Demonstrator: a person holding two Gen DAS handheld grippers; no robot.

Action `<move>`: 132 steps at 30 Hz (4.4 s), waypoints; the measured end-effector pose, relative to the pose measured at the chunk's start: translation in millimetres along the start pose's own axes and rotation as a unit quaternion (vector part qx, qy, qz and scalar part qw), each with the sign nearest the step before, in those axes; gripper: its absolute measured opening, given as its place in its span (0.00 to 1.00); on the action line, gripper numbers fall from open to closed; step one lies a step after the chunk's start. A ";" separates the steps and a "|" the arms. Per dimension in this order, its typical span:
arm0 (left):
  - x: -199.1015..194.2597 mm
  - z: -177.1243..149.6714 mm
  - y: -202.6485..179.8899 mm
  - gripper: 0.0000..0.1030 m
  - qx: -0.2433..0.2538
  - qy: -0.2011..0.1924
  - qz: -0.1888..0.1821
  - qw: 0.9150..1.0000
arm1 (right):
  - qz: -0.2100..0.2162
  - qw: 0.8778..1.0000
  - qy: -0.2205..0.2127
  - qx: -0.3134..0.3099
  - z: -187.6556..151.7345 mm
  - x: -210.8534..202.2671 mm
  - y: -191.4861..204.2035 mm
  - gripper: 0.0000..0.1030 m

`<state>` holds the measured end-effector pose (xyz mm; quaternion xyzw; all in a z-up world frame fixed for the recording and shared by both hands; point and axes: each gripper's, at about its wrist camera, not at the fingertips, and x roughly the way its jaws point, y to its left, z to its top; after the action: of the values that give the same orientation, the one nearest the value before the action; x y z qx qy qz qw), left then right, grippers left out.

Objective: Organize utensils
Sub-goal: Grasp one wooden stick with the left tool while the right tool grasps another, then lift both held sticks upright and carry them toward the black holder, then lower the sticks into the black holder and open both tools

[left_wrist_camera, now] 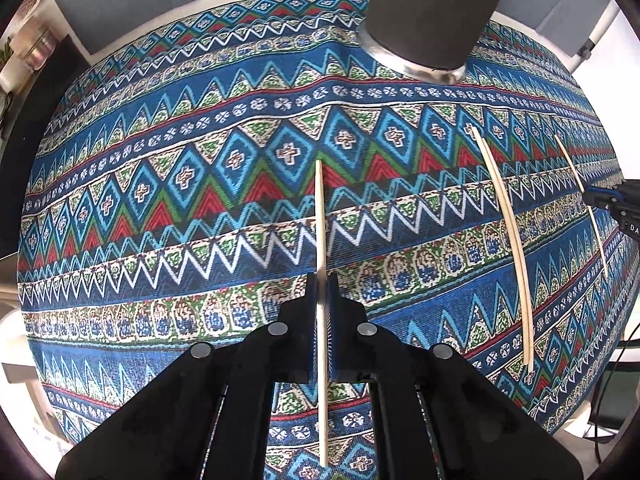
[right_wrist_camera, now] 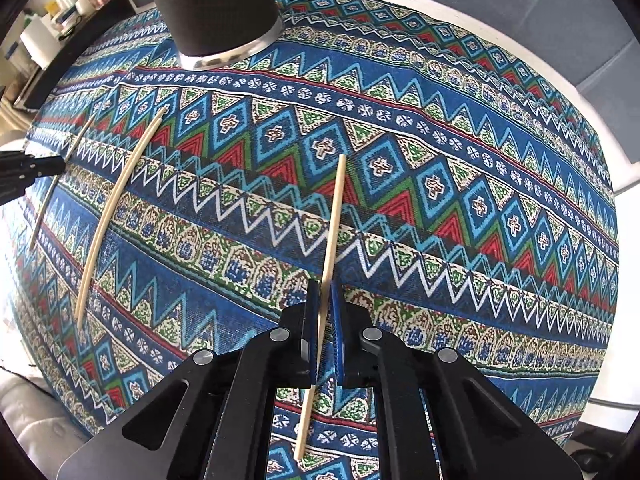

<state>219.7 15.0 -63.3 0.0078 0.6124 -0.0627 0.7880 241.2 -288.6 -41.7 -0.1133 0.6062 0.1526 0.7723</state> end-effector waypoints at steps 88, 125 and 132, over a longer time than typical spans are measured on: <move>-162.8 40.0 -13.9 0.05 0.002 -0.368 -0.117 0.923 | 0.175 0.945 -0.275 0.030 68.0 -134.7 14.6 0.05; -150.3 97.8 -16.0 0.05 -0.056 -0.612 -0.139 0.776 | 0.189 0.784 -0.585 0.086 177.8 -134.7 0.6 0.05; -121.6 107.7 -20.8 0.05 -0.052 -0.589 -0.113 0.798 | 0.129 0.794 -0.590 0.061 169.9 -119.7 19.2 0.05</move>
<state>291.9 -4.4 82.4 -0.1414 0.0288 -0.1118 0.9832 361.1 -221.4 115.3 0.1250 0.0494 0.2511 0.9586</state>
